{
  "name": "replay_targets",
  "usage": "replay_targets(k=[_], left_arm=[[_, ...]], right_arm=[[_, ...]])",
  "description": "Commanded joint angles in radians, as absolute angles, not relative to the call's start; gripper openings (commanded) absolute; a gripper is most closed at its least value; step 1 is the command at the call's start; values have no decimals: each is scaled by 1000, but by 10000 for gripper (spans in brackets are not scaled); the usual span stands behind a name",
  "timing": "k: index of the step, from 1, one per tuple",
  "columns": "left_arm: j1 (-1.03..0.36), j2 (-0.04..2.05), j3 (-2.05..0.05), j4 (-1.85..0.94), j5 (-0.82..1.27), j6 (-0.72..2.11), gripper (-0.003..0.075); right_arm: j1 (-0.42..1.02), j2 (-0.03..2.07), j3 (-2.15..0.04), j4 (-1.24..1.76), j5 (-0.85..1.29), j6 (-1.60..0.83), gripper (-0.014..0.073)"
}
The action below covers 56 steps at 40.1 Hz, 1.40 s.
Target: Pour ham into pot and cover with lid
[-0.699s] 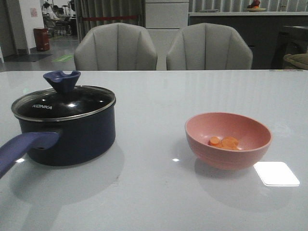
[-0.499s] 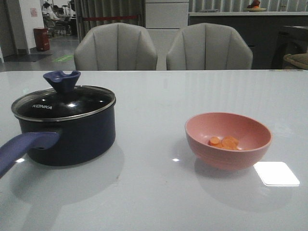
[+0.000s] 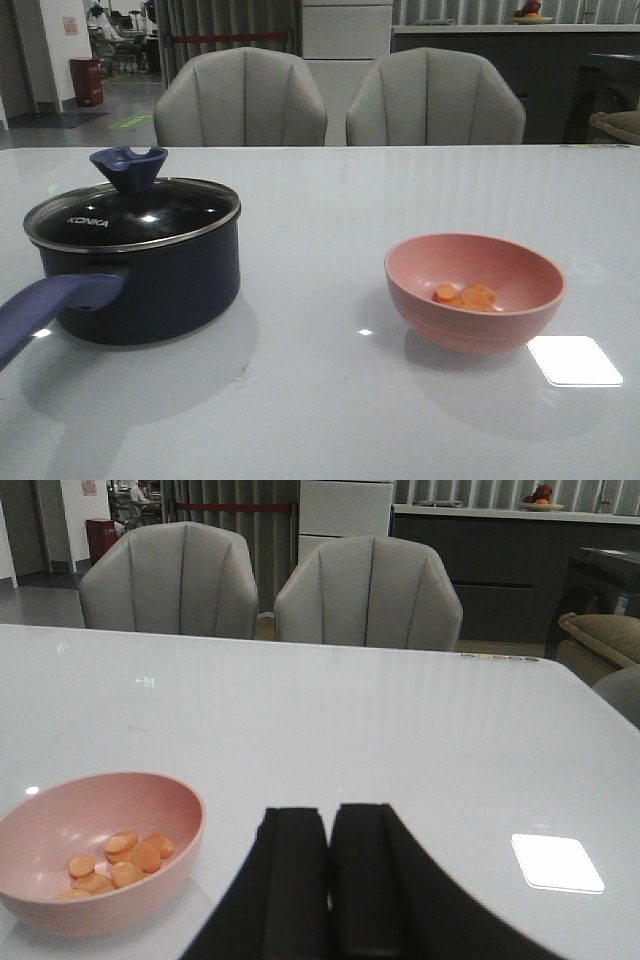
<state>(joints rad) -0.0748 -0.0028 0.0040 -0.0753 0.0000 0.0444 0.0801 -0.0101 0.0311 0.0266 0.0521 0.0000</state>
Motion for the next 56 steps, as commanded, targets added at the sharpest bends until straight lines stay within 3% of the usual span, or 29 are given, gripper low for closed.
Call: replay_targets(k=[1, 18, 33, 40, 56], left_arm=[[-75, 7, 27, -78, -83, 39, 112], [-75, 7, -7, -117, -290, 39, 112], [-75, 167, -339, -121, 64, 39, 112], [-75, 266, -399, -121, 216, 39, 112], [-75, 317, -392, -126, 235, 39, 112]], right_arm=[[77, -29, 22, 15, -34, 0, 143], [77, -29, 22, 15, -34, 0, 143], [77, -29, 22, 15, -34, 0, 143], [77, -29, 22, 15, -34, 0, 143], [77, -29, 22, 15, -34, 0, 143]])
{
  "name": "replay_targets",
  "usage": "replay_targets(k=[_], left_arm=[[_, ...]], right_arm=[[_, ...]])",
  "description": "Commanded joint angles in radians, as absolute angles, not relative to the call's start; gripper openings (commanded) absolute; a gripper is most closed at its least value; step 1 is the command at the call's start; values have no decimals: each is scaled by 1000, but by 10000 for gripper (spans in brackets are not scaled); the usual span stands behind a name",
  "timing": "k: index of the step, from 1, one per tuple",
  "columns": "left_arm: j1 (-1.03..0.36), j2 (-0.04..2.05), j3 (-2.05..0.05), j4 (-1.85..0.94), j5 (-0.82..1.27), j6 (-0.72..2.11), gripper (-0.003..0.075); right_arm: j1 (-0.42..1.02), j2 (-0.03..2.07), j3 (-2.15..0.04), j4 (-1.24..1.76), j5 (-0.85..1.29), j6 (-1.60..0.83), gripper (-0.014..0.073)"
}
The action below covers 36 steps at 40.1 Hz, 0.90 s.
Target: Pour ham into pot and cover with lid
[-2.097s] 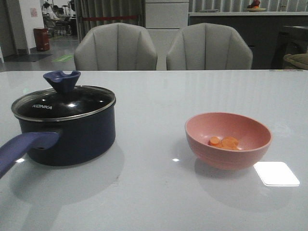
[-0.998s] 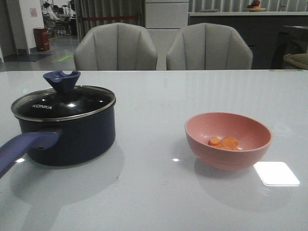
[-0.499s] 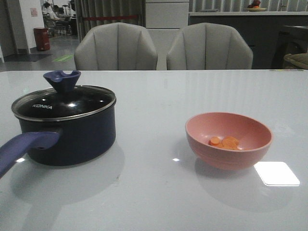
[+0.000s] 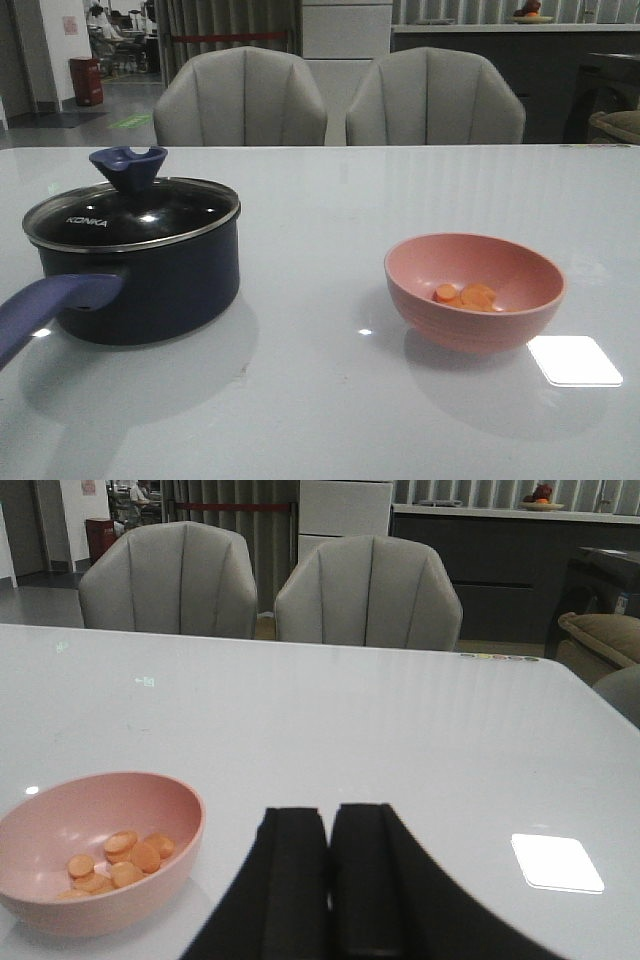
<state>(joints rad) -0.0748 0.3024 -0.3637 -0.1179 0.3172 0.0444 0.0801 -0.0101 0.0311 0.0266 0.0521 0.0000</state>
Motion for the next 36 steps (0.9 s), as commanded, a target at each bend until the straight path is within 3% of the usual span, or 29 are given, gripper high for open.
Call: replay_targets(k=[1, 7, 17, 29, 36], left_arm=[[-75, 317, -392, -126, 238, 39, 112], [-75, 317, -395, -129, 242, 39, 160], [-75, 317, -396, -129, 242, 39, 495], [-75, 317, -392, -130, 234, 39, 511], [-75, 374, -482, -97, 344, 39, 513]], right_arm=[[77, -29, 22, 15, -34, 0, 143], [77, -29, 22, 15, -34, 0, 143], [77, -29, 22, 15, -34, 0, 143], [77, -30, 22, 15, -34, 0, 143], [77, -30, 22, 15, -34, 0, 143]])
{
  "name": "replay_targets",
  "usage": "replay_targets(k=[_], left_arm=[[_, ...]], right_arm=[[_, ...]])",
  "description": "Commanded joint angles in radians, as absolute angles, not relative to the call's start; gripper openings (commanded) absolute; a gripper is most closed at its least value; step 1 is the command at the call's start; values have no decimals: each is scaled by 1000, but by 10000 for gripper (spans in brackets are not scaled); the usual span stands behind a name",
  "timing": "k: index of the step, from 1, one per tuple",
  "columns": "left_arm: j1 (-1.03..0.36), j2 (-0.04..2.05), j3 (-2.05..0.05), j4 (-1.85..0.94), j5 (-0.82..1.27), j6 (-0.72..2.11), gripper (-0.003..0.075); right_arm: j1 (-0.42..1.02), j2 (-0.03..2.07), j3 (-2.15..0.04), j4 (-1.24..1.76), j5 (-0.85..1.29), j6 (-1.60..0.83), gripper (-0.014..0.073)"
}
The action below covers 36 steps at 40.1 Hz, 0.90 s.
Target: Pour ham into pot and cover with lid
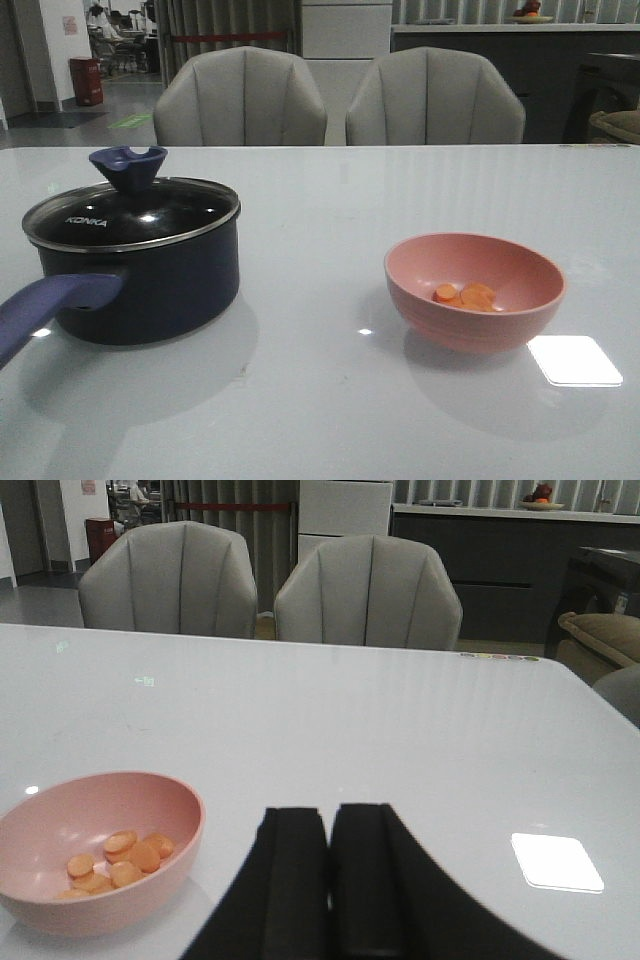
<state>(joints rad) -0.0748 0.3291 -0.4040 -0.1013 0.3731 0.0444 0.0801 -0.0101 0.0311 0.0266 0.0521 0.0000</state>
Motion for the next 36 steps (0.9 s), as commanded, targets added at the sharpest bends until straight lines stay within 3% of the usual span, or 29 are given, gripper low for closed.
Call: replay_targets(k=[1, 10, 18, 25, 36], left_arm=[[-75, 393, -498, -97, 358, 39, 513], [-75, 590, -665, -97, 503, 39, 526], [-75, 799, -820, -91, 607, 39, 610], [-79, 983, -967, -136, 717, 39, 613], [-232, 1237, -1179, -148, 854, 39, 606]], right_arm=[[77, -30, 22, 15, -34, 0, 143], [77, -30, 22, 15, -34, 0, 143], [77, -30, 22, 15, -34, 0, 143], [77, -30, 22, 15, -34, 0, 143], [77, -30, 22, 15, -34, 0, 143]])
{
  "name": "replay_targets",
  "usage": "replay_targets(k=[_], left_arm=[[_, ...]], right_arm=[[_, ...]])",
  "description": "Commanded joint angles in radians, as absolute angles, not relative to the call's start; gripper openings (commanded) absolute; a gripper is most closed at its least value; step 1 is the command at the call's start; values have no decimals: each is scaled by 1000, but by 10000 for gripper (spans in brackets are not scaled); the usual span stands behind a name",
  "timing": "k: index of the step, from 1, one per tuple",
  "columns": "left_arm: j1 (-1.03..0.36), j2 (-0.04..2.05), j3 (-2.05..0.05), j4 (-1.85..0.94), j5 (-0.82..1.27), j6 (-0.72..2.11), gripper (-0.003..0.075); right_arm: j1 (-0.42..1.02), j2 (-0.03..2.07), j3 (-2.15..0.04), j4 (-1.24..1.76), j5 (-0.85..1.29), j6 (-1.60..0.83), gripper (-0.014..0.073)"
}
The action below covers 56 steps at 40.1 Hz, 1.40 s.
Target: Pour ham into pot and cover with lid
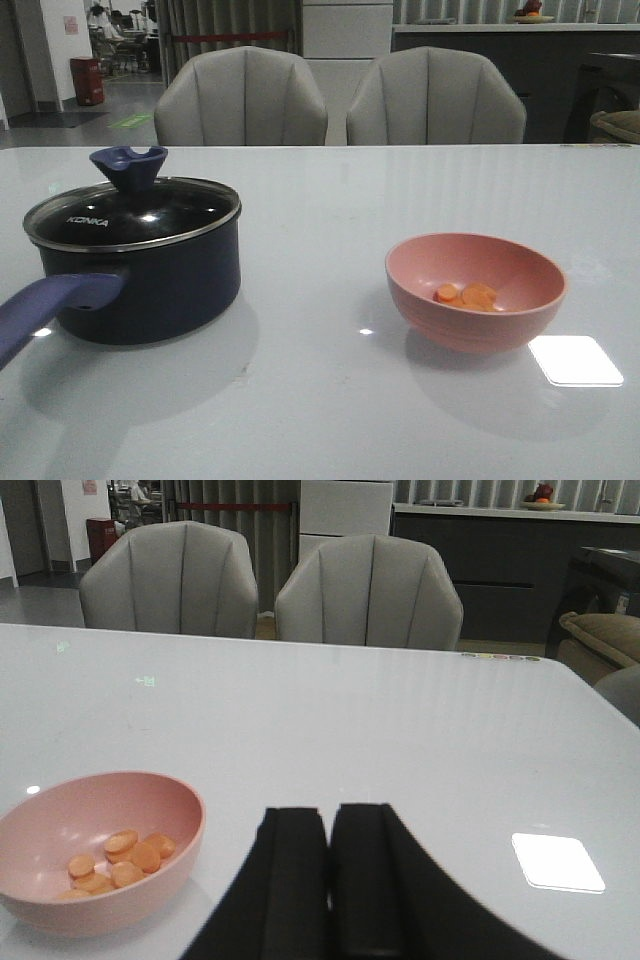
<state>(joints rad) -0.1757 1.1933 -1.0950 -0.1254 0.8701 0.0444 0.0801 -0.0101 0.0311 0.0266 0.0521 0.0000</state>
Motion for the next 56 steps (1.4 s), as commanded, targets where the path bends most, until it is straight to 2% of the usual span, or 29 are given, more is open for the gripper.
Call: replay_targets(k=[1, 15, 29, 56], left_arm=[[-248, 1260, -1194, -148, 858, 39, 606], [-396, 1487, -1409, -28, 902, -183, 606], [-398, 1666, -1562, 27, 1031, -255, 606], [-395, 1846, -1699, 54, 1140, -322, 606]], right_arm=[[77, -30, 22, 15, -34, 0, 143], [77, -30, 22, 15, -34, 0, 143], [77, -31, 22, 15, -34, 0, 143], [77, -31, 22, 15, -34, 0, 143]])
